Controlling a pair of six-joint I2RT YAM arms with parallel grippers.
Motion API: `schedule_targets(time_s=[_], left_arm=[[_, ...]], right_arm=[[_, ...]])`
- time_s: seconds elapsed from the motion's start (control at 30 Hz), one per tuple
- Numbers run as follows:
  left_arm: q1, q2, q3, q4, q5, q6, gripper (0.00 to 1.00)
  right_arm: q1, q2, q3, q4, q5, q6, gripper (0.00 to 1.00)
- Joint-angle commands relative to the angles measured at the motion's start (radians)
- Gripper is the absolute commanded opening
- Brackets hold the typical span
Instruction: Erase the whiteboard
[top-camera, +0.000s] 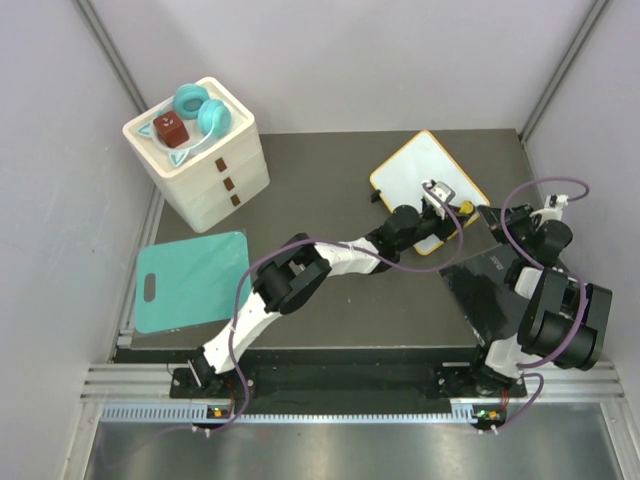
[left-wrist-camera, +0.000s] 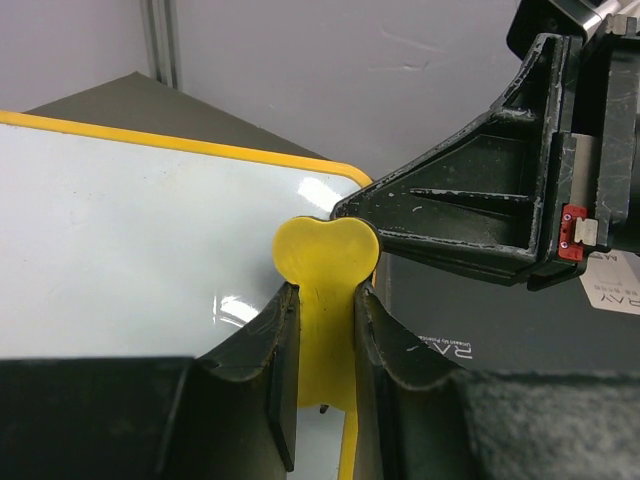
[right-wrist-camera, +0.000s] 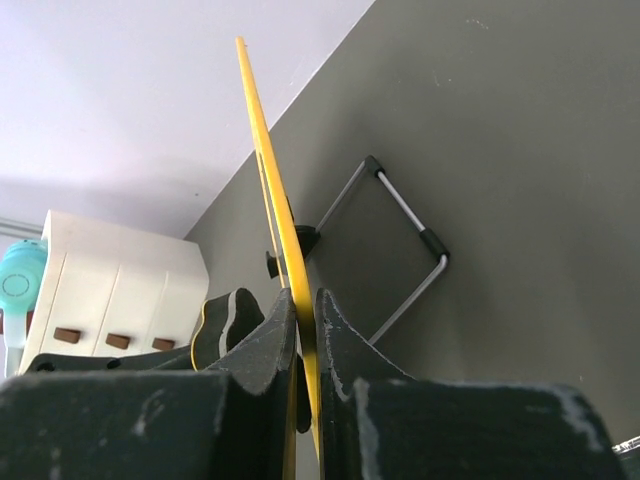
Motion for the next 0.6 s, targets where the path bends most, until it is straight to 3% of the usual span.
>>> schedule_targets(time_s=[0.0,0.3,0.43,0.57], left_arm=[[-0.023,0.007,-0.059,0.026,0.003,-0.012,0.00],[-0.023,-0.013,-0.153,0.040,0.005,-0.024,0.00],[-0.020,-0.001,-0.119,0.035,-0.008,-0.016,0.00],[-0.017,0.049,0.008,0.025,-0.040,0.007,0.00]], right_arm=[[-0.005,-0.012,-0.005,0.088,-0.034,0.040,0.00],[-0.005,-0.015,-0.009,0.094,-0.038,0.041,0.00],[-0.005,-0.018,-0.010,0.091,-0.035,0.037,0.00],[-0.005,-0.019,-0.009,0.089,-0.037,0.037,0.00]])
